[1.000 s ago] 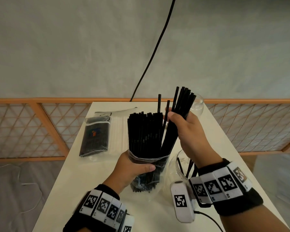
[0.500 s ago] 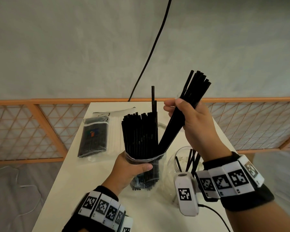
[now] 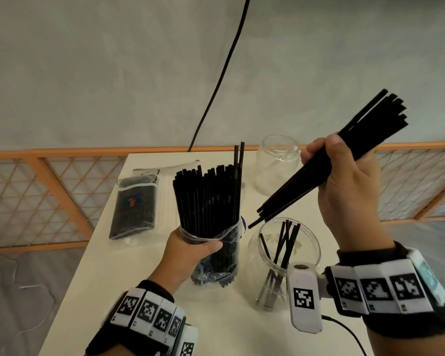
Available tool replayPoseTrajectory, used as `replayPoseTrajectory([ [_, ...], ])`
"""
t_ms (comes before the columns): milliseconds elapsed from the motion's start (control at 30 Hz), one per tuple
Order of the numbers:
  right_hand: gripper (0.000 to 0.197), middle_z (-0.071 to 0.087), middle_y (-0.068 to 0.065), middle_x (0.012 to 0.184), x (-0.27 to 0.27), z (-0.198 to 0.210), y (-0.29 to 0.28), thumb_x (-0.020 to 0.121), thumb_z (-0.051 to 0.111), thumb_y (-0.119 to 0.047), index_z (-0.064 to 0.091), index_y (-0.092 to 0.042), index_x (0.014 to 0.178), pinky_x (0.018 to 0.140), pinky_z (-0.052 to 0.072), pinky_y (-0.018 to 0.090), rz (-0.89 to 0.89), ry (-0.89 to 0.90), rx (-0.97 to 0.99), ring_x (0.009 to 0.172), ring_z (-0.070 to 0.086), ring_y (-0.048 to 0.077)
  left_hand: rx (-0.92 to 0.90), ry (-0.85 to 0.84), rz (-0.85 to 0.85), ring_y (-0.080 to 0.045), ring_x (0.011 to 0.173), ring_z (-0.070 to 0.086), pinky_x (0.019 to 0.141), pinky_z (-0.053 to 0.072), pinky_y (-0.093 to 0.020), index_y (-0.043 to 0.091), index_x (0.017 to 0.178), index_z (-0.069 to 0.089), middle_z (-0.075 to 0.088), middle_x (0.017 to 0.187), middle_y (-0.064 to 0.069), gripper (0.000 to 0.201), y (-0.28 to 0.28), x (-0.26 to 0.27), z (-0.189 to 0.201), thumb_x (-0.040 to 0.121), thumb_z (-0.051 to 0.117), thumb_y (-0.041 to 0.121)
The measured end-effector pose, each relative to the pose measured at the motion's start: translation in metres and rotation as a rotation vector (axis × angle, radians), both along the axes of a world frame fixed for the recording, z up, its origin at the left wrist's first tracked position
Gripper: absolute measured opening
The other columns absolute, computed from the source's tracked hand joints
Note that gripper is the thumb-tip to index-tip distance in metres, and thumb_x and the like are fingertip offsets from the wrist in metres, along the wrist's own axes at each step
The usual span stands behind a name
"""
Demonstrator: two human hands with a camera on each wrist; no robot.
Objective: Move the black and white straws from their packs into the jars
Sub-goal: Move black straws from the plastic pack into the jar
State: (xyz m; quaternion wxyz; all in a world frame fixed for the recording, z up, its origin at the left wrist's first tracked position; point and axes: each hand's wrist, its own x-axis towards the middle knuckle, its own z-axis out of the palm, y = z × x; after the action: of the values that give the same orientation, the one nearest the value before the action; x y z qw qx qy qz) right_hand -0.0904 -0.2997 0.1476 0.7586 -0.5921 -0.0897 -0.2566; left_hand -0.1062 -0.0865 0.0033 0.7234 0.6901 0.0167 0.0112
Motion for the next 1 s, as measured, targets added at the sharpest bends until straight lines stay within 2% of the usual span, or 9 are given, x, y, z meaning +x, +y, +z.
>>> replayPoseTrajectory([
  [167, 0.032, 0.055, -0.005, 0.059, -0.002, -0.019, -0.011, 0.089, 0.045, -0.024, 0.058, -0.023, 0.060, 0.063, 0.044, 0.027, -0.155, 0.061, -0.154, 0.063, 0.054, 0.014, 0.001, 0.033, 0.004, -0.009, 0.088, 0.070, 0.081, 0.054, -0.026, 0.018, 0.095, 0.068, 0.075, 0.091, 0.005, 0.039, -0.009, 0.000, -0.002, 0.065, 0.078, -0.005],
  [300, 0.036, 0.053, -0.001, 0.062, -0.002, -0.039, -0.023, 0.092, 0.043, -0.027, 0.055, 0.001, 0.073, 0.054, 0.038, 0.012, -0.218, 0.080, -0.294, 0.054, 0.049, 0.000, 0.016, 0.024, 0.020, -0.001, 0.086, 0.068, 0.078, 0.054, -0.020, 0.023, 0.097, 0.067, 0.073, 0.091, 0.009, 0.042, -0.009, 0.001, -0.001, 0.065, 0.079, -0.001],
  [400, 0.035, 0.052, -0.004, 0.060, -0.002, -0.055, -0.033, 0.094, 0.044, -0.022, 0.057, 0.004, 0.075, 0.052, 0.036, 0.006, -0.241, 0.120, -0.364, 0.052, 0.050, -0.003, 0.030, 0.027, 0.028, 0.004, 0.084, 0.067, 0.076, 0.053, -0.017, 0.026, 0.098, 0.065, 0.071, 0.093, 0.011, 0.044, -0.007, 0.001, -0.001, 0.065, 0.079, 0.000],
  [567, 0.021, 0.062, 0.004, 0.073, -0.005, -0.085, -0.035, 0.093, 0.052, -0.018, 0.060, 0.001, 0.090, 0.058, 0.044, 0.014, -0.237, 0.325, -0.511, 0.063, 0.058, 0.002, 0.023, 0.043, 0.020, 0.002, 0.086, 0.067, 0.080, 0.051, -0.023, 0.023, 0.101, 0.065, 0.071, 0.097, 0.007, 0.045, -0.008, -0.002, -0.002, 0.065, 0.079, 0.001],
  [700, 0.022, 0.051, 0.009, 0.071, -0.006, -0.112, -0.037, 0.087, 0.057, -0.017, 0.052, -0.010, 0.068, 0.048, 0.034, 0.021, -0.238, 0.508, -0.722, 0.056, 0.046, 0.014, 0.033, 0.045, 0.003, 0.002, 0.086, 0.067, 0.074, 0.051, -0.017, 0.025, 0.099, 0.064, 0.071, 0.096, 0.007, 0.044, -0.009, -0.003, -0.005, 0.066, 0.079, 0.000],
  [767, 0.017, 0.057, 0.012, 0.095, -0.005, -0.121, -0.040, 0.084, 0.057, -0.026, 0.060, -0.013, 0.074, 0.063, 0.042, 0.025, -0.236, 0.590, -0.781, 0.075, 0.054, 0.018, 0.043, 0.042, 0.000, 0.005, 0.084, 0.067, 0.072, 0.051, -0.014, 0.025, 0.099, 0.064, 0.071, 0.096, 0.007, 0.044, -0.009, -0.003, -0.007, 0.066, 0.079, 0.000],
  [800, 0.023, 0.056, 0.014, 0.112, -0.005, -0.124, -0.041, 0.083, 0.057, -0.030, 0.064, -0.010, 0.092, 0.080, 0.046, 0.030, -0.231, 0.641, -0.813, 0.096, 0.056, 0.023, 0.045, 0.042, 0.000, 0.005, 0.083, 0.067, 0.072, 0.051, -0.014, 0.025, 0.099, 0.065, 0.071, 0.095, 0.007, 0.044, -0.009, -0.003, -0.007, 0.066, 0.078, 0.000],
  [867, 0.053, 0.040, 0.014, 0.139, -0.008, -0.123, -0.044, 0.085, 0.061, -0.029, 0.048, -0.003, 0.130, 0.104, 0.033, 0.035, -0.224, 0.771, -0.809, 0.128, 0.039, 0.026, 0.045, 0.043, -0.002, 0.004, 0.083, 0.067, 0.071, 0.051, -0.014, 0.024, 0.098, 0.065, 0.072, 0.094, 0.007, 0.043, -0.010, -0.003, -0.008, 0.066, 0.078, -0.001],
  [1000, 0.074, 0.026, 0.012, 0.149, -0.015, -0.113, -0.045, 0.085, 0.064, -0.024, 0.025, -0.005, 0.145, 0.109, 0.024, 0.033, -0.279, 0.733, -0.699, 0.138, 0.025, 0.023, 0.050, 0.037, -0.008, 0.002, 0.084, 0.068, 0.071, 0.051, -0.014, 0.025, 0.096, 0.066, 0.074, 0.088, 0.010, 0.041, -0.011, -0.004, -0.010, 0.065, 0.079, 0.000],
])
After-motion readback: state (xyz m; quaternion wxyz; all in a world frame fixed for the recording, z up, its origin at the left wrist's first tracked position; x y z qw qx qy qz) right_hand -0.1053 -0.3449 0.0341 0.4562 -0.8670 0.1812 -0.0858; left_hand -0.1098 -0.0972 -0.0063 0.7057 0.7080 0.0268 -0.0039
